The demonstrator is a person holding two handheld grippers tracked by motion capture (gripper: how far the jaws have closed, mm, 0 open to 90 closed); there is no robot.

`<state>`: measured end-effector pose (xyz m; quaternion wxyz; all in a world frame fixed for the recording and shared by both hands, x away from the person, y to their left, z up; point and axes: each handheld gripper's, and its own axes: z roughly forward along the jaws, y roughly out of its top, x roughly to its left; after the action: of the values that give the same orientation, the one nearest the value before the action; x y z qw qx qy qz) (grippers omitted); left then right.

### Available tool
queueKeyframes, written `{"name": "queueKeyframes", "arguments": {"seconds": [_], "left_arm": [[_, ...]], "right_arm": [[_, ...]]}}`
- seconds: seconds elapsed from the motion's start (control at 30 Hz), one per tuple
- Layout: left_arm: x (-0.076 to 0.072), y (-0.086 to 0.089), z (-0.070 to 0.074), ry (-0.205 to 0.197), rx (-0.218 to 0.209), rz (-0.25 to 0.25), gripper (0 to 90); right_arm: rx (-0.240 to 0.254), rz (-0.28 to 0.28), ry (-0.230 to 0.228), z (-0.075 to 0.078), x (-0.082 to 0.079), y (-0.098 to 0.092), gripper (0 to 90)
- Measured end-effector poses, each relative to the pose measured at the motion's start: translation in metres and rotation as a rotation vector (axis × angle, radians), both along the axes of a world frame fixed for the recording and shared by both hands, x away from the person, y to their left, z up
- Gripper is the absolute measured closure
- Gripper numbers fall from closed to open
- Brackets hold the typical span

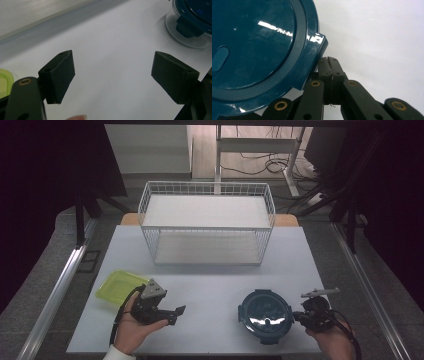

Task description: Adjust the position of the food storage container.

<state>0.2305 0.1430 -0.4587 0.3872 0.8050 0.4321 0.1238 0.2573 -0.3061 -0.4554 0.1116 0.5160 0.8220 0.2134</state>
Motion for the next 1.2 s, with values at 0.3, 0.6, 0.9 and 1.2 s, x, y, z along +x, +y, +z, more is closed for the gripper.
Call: {"name": "queueKeyframes", "arguments": {"seconds": [0.3,0.6,0.9,1.2], "left_arm": [[0.0,-0.002,-0.001,0.003,0.004,-0.004,18.6],[0.001,0.001,-0.001,0.006,0.002,0.0,18.6],[0.001,0.004,-0.003,0.011,-0.005,0.008,18.6],[0.0,0.004,-0.003,0.01,0.0,0.01,18.6]], "right_arm": [[0.007,0.071,0.026,-0.003,-0.002,0.028,89.2],[0.042,0.132,0.04,-0.009,-0.001,0.054,89.2],[0.05,0.211,0.024,-0.012,0.009,0.094,89.2],[0.032,0.238,0.014,-0.02,0.009,0.108,89.2]]}}
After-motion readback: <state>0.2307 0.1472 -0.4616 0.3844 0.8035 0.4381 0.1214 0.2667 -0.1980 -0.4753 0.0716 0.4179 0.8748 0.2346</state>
